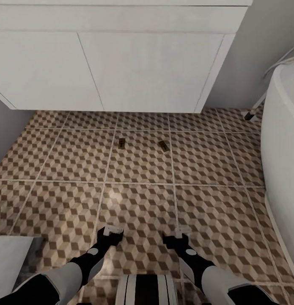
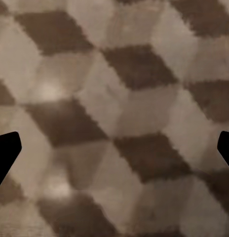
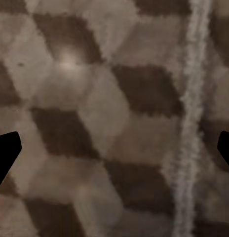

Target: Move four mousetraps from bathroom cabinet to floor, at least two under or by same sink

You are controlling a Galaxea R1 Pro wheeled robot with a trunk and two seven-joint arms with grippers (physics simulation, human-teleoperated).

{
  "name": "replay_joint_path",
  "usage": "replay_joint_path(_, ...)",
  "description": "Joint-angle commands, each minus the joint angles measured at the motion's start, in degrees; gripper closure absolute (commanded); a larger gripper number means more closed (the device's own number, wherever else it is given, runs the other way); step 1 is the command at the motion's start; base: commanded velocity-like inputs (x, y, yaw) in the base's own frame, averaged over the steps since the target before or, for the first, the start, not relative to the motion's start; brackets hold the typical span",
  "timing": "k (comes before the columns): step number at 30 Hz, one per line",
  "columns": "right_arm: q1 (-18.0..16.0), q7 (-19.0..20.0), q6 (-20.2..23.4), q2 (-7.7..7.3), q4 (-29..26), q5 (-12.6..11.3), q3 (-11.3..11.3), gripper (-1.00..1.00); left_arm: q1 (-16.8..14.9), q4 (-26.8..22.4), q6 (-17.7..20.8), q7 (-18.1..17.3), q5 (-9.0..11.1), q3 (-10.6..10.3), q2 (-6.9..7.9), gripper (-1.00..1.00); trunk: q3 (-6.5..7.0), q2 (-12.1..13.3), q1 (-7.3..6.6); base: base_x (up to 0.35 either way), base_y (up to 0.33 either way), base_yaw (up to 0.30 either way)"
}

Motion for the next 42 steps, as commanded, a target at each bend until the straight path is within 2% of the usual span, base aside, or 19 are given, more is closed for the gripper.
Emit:
replay_joint_path(1,-0.03,-0.13,-0.21,0.0,0.06,-0.58,0.49,-1.0,-0.03,0.07,-0.2,0.02,0.48,-0.49,-0.02,-1.0,-0.03,-0.01,-0.04,-0.335,0.0,0.0)
replay_joint_path(22,0.05,-0.13,-0.21,0.0,0.06,-0.58,0.65,-1.0,-0.03,0.07,-0.28,0.02,0.48,-0.26,-0.08,-1.0,-0.03,-0.01,-0.04,-0.324,0.0,0.0)
replay_joint_path(36,0.06,-0.13,-0.21,0.0,0.06,-0.5,0.65,-1.0,-0.03,0.11,-0.28,0.15,0.48,-0.21,-0.4,-1.0,-0.03,-0.01,-0.04,-0.07,0.0,0.0)
replay_joint_path(39,0.06,-0.13,-0.21,-0.04,0.06,-0.49,0.56,-1.0,-0.03,0.14,-0.18,0.35,0.58,-0.16,-0.71,-1.0,-0.03,-0.01,-0.04,-0.005,0.0,0.0)
replay_joint_path(40,0.06,-0.13,-0.21,-0.07,0.06,-0.49,0.52,-1.0,-0.03,0.32,0.5,0.58,0.77,-0.05,-1.64,-1.0,-0.03,-0.01,-0.04,-0.001,0.0,0.0)
replay_joint_path(42,0.06,-0.13,-0.21,-0.07,0.06,-0.46,0.51,-1.0,-0.03,0.45,1.19,0.66,0.89,0.06,-2.23,-1.0,-0.03,-0.01,-0.04,-0.001,0.0,0.0)
